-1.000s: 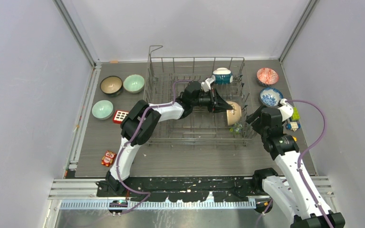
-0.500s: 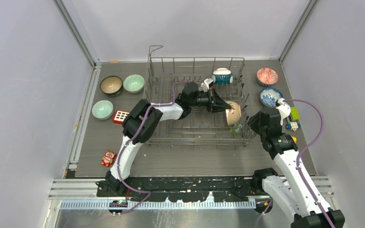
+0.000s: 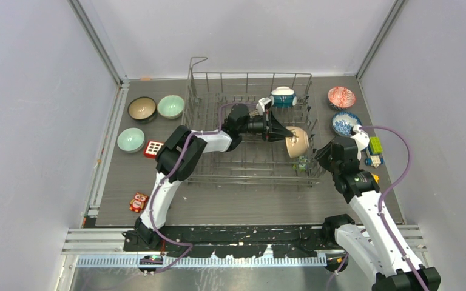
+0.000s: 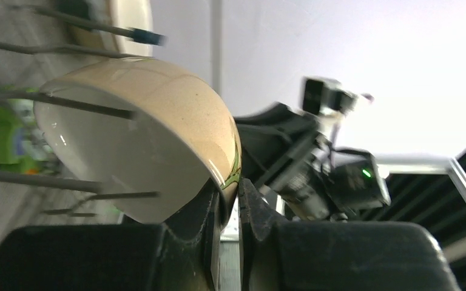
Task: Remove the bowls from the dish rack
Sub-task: Pick up the bowl from the dish rack, then place the bowl with the bowl.
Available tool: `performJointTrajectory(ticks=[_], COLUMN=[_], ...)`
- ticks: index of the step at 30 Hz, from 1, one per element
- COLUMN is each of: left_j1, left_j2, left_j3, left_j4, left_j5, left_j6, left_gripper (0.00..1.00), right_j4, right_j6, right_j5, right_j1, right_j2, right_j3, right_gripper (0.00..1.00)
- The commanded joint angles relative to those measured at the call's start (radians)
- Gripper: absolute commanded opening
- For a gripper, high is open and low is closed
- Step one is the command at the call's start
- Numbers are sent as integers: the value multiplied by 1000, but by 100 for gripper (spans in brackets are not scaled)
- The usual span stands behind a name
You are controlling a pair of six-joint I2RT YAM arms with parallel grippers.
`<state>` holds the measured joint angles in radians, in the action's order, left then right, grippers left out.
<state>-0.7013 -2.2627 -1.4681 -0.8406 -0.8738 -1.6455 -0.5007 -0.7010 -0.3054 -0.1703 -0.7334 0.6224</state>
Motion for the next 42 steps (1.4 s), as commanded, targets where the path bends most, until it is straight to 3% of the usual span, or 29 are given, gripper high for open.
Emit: performJointTrajectory(ticks=[1,12,14,17,20,24,30,36,42], left_j1=[18,16,16,11,9,9,9,9,-12], left_j2=[153,138,149,172,211,268,352,509,759], left_j3=[-77,-110,-125,-150,-162,-163,-195,-161,-149], left_j4=[-536,-561,-555,-529,-484,-421,-286,44,793], left_j5=[-108,-109,-108,-109,-114,-111,-117,-141,-40], left_j6=[-123,-140,-140,-129,-93,-38,49,309,891], left_gripper=[0,0,0,0,0,0,0,0,0], right_j4=[11,8,-4,-25,-65,-116,-218,-315,-322], right_j6=[-12,-18,-21,-27,-30,-31,-29,-11,22], right_j5=[-63,-43,-31,-19,-9,0,22,40,126], right_j1=[7,7,8,6,7,6,6,2,-45], right_j2=[-17,-3,14,46,56,71,77,54,-22], right_j3=[-6,0,17,54,107,171,315,547,751], right_gripper=[35,38,45,65,75,81,83,82,82])
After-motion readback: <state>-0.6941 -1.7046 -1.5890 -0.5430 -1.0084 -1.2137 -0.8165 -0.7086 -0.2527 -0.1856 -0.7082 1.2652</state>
